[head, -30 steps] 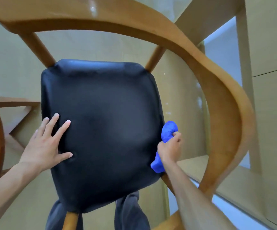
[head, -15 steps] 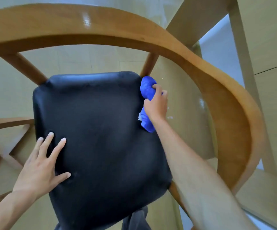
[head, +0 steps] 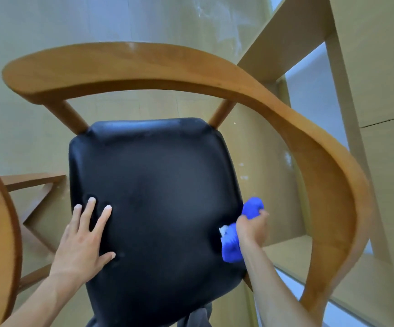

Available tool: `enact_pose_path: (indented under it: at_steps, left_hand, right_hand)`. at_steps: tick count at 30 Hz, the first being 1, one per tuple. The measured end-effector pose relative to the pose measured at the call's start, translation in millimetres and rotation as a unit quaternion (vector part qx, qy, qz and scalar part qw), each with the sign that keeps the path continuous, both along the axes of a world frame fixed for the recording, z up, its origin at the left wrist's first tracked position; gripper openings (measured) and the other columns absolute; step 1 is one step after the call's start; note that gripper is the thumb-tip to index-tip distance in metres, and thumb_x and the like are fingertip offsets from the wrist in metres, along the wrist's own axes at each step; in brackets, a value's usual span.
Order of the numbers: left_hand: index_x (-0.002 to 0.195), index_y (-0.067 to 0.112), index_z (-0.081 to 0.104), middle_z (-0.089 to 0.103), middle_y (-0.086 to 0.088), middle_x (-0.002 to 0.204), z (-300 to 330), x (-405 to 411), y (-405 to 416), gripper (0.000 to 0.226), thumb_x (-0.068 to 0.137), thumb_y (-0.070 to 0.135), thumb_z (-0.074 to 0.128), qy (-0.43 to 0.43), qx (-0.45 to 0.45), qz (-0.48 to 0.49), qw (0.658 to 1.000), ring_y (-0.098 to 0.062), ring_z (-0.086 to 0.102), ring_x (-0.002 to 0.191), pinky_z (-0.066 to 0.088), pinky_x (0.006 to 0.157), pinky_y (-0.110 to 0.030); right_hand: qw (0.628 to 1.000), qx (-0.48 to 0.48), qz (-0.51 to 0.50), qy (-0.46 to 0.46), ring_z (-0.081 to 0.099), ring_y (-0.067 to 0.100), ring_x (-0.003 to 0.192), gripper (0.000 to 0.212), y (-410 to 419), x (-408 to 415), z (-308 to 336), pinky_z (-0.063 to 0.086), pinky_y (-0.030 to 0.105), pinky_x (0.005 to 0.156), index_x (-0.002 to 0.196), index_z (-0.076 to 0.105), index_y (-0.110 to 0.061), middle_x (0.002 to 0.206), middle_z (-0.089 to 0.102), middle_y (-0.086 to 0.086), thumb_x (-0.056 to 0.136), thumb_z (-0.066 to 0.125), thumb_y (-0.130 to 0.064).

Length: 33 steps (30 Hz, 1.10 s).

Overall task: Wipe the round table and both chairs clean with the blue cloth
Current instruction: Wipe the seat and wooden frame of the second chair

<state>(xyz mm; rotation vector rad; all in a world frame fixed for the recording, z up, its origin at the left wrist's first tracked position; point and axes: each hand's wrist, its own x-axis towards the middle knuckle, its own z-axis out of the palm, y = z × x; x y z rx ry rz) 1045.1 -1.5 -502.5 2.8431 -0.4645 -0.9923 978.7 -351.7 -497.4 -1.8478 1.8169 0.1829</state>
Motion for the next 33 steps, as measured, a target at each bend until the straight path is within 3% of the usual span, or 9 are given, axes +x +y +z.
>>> enact_pose_path:
  at_steps: [5, 8, 12, 18, 20, 24, 26, 28, 33]
  left_hand:
    - [0.153, 0.027, 0.002, -0.014, -0.008, 0.16, -3.1, -1.2, 3.2, 0.114, 0.071, 0.057, 0.074, -0.003, -0.002, -0.004, 1.0, -0.032, -0.013, 0.147, 0.018, 0.119, -0.042]
    - [0.153, 0.028, 0.0, -0.017, -0.007, 0.16, -1.5, -0.2, 1.9, 0.113, 0.072, 0.058, 0.073, -0.003, 0.003, -0.008, 1.0, -0.031, -0.014, 0.147, 0.018, 0.119, -0.042]
    - [0.152, 0.03, -0.007, -0.022, -0.006, 0.159, 4.8, 2.9, 2.2, 0.113, 0.074, 0.061, 0.069, 0.01, 0.015, -0.013, 1.0, -0.031, -0.016, 0.146, 0.016, 0.12, -0.039]
    - [0.151, 0.034, -0.009, -0.024, 0.0, 0.158, 6.5, 2.4, 5.6, 0.113, 0.074, 0.062, 0.069, 0.021, 0.006, -0.005, 1.0, -0.027, -0.017, 0.147, 0.02, 0.119, -0.037]
    - [0.151, 0.035, -0.008, -0.025, 0.001, 0.158, 4.9, 0.3, 5.9, 0.113, 0.074, 0.06, 0.07, 0.024, 0.002, 0.001, 1.0, -0.026, -0.019, 0.146, 0.02, 0.119, -0.036]
    - [0.151, 0.035, -0.01, -0.025, 0.002, 0.158, 0.8, -4.7, 5.6, 0.112, 0.076, 0.058, 0.069, 0.001, 0.013, 0.004, 1.0, -0.026, -0.018, 0.147, 0.017, 0.118, -0.042]
    - [0.151, 0.033, -0.009, -0.023, -0.001, 0.159, 0.4, -11.7, 2.0, 0.109, 0.078, 0.057, 0.068, -0.024, 0.038, 0.004, 0.999, -0.027, -0.014, 0.147, 0.015, 0.117, -0.044]
    - [0.153, 0.031, -0.001, -0.016, -0.003, 0.16, 2.2, -25.4, -1.1, 0.101, 0.081, 0.054, 0.066, -0.06, 0.046, 0.03, 0.997, -0.028, -0.008, 0.148, 0.017, 0.116, -0.043]
    - [0.151, 0.026, 0.023, 0.005, 0.0, 0.161, 11.1, -66.8, -2.1, 0.064, 0.095, 0.022, 0.054, -0.053, -0.017, 0.124, 0.991, -0.024, 0.013, 0.144, 0.031, 0.11, -0.035]
  right_hand:
    - [0.974, -0.066, 0.2, -0.083, 0.05, 0.038, 0.107, 0.052, 29.1, 123.4, -1.6, 0.041, 0.035, 0.078, 0.135, 0.037, -0.014, 0.131, 0.04, 0.015, 0.085, 0.052, -0.009]
    - [0.913, -0.108, 0.39, -0.055, 0.049, 0.036, 0.097, 0.058, 77.3, 99.5, 0.0, 0.044, 0.038, 0.074, 0.134, 0.044, -0.011, 0.126, 0.044, 0.017, 0.079, 0.06, -0.006]
    - [0.791, -0.084, 0.604, -0.047, 0.057, 0.029, 0.074, 0.066, 140.2, -22.5, 9.3, 0.05, 0.031, 0.062, 0.113, 0.063, -0.014, 0.114, 0.059, 0.017, 0.05, 0.08, -0.006]
    - [0.502, 0.012, 0.863, -0.053, 0.057, 0.023, 0.077, 0.067, 88.2, -48.1, 29.9, 0.049, 0.027, 0.063, 0.107, 0.06, -0.029, 0.112, 0.06, 0.004, 0.048, 0.07, 0.0]
    - [0.531, -0.039, 0.844, -0.069, 0.059, 0.032, 0.08, 0.063, 50.5, 2.3, 29.7, 0.051, 0.037, 0.065, 0.104, 0.067, -0.022, 0.111, 0.062, 0.01, 0.049, 0.066, 0.009]
    - [0.797, -0.111, 0.591, -0.055, 0.047, 0.039, 0.11, 0.06, -10.2, 101.6, 9.4, 0.043, 0.047, 0.09, 0.126, 0.05, -0.015, 0.129, 0.044, 0.015, 0.071, 0.054, 0.009]
    - [0.88, -0.08, 0.465, -0.049, 0.046, 0.037, 0.116, 0.056, -22.4, 125.1, 3.5, 0.038, 0.04, 0.094, 0.131, 0.042, -0.017, 0.134, 0.039, 0.015, 0.079, 0.055, 0.0]
    - [0.878, -0.074, 0.469, -0.056, 0.047, 0.037, 0.112, 0.055, -9.1, 119.3, 2.9, 0.039, 0.038, 0.09, 0.129, 0.041, -0.016, 0.132, 0.039, 0.015, 0.079, 0.057, -0.002]
    - [0.766, -0.059, 0.63, -0.117, 0.046, 0.035, 0.095, 0.052, 87.0, 23.2, 7.3, 0.044, 0.044, 0.078, 0.121, 0.053, -0.012, 0.121, 0.045, 0.014, 0.071, 0.058, 0.001]
